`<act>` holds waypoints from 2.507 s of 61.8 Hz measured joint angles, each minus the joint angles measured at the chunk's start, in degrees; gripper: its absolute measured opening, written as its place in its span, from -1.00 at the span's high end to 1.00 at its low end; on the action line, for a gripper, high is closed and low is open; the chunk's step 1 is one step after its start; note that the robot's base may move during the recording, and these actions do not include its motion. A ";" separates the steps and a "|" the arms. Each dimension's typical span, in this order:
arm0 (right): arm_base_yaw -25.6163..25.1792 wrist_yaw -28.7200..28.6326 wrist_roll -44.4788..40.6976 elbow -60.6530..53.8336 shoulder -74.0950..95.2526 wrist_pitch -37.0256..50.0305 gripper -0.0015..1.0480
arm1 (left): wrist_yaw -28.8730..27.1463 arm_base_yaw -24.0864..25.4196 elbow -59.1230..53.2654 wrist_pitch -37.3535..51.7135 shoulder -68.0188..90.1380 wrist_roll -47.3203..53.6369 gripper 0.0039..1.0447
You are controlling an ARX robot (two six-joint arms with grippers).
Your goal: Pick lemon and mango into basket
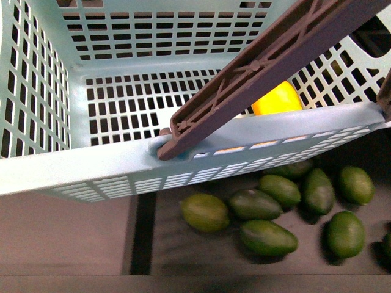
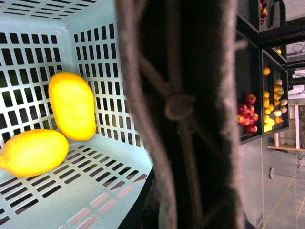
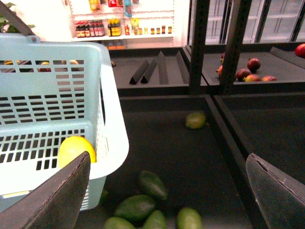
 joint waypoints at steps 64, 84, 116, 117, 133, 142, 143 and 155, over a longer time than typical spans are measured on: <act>-0.11 -0.15 -0.04 -0.02 0.00 -0.04 -0.83 | -28.39 0.68 11.69 1.92 11.89 -23.65 0.92; -0.11 -0.17 -0.04 -0.04 0.00 -0.04 -0.83 | -23.80 8.20 30.62 2.05 32.15 -30.67 0.92; -0.11 -0.17 -0.04 -0.02 0.02 -0.04 -0.83 | -25.20 21.90 44.39 3.58 50.64 -31.04 0.92; -0.11 -0.17 -0.04 -0.02 0.00 -0.04 -0.83 | -25.11 22.36 43.41 4.11 50.53 -30.82 0.92; -0.11 -0.17 -0.04 -0.02 0.00 -0.04 -0.83 | -21.22 24.00 32.06 9.05 46.05 -29.86 0.92; -0.11 -0.17 -0.04 -0.02 0.00 -0.04 -0.83 | -21.22 24.04 26.58 9.44 42.91 -30.58 0.61; -0.11 -0.17 -0.04 -0.02 0.00 -0.04 -0.83 | -21.09 24.09 26.03 9.70 42.62 -30.64 0.54; -0.11 -0.17 -0.04 -0.02 0.00 -0.04 -0.83 | -23.23 25.03 17.92 11.02 35.45 -31.93 -0.27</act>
